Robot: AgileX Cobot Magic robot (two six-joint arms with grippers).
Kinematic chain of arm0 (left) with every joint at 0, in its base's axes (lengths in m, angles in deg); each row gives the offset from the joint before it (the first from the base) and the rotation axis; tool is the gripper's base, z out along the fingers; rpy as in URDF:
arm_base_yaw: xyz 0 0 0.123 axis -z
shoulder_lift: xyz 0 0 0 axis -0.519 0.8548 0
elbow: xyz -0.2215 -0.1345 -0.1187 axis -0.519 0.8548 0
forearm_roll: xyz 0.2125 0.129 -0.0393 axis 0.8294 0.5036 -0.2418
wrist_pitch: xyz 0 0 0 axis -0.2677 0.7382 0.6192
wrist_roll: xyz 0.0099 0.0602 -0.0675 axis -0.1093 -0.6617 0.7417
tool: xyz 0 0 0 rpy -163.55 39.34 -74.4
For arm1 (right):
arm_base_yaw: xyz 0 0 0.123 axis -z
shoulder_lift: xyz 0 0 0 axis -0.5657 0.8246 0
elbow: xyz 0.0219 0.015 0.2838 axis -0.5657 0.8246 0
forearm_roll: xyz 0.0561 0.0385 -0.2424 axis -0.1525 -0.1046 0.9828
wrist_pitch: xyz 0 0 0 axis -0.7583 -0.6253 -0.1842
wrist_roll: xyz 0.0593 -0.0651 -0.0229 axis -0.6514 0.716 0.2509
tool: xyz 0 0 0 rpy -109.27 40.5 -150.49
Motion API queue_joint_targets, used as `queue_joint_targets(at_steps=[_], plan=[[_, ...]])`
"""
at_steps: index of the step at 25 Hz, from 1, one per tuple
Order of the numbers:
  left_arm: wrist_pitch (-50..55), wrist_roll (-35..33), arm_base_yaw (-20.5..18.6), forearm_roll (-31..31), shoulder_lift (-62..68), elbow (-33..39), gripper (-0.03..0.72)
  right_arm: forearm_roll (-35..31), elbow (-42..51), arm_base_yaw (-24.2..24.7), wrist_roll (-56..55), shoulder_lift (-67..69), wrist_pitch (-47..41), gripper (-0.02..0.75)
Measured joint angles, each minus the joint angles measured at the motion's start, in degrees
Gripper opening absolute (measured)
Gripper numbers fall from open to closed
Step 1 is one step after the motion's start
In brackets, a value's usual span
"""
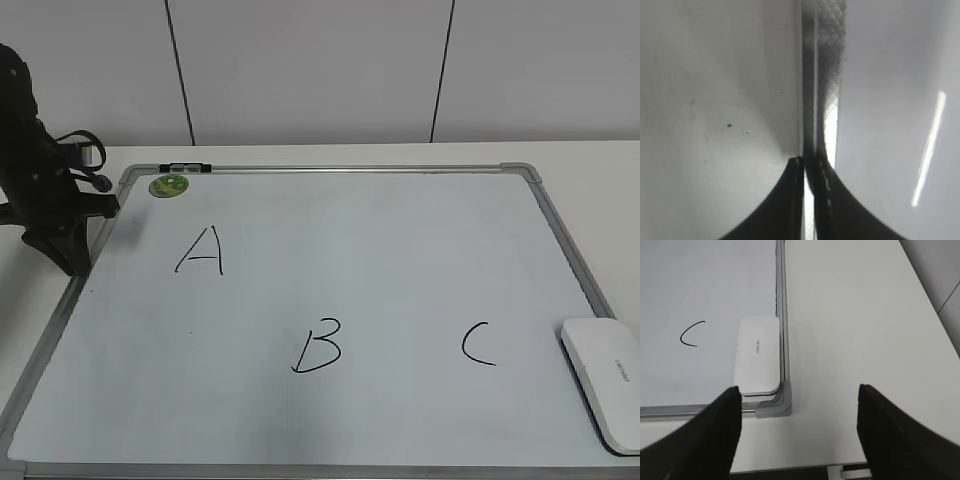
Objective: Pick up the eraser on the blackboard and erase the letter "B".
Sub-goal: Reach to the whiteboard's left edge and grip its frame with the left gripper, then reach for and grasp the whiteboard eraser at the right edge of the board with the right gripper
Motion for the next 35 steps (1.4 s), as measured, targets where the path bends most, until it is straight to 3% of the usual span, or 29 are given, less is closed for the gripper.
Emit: queue_joint_targets(at_steps=[15,27,35], plan=[[0.1,0.0,0.0,0.0,0.0,-0.1,0.020,-0.9,-10.3,0.0,0.0,42.8,14.3,0.534],[0.1,0.0,0.0,-0.3,0.0,-0.1,0.024,-8.2,-17.4,0.0,2.6,62.5,10.8,0.536],[0.1,0.0,0.0,-0.4,0.0,-0.1,0.029,-12.7,-17.5,0.0,5.9,76.8,9.1,0.672]])
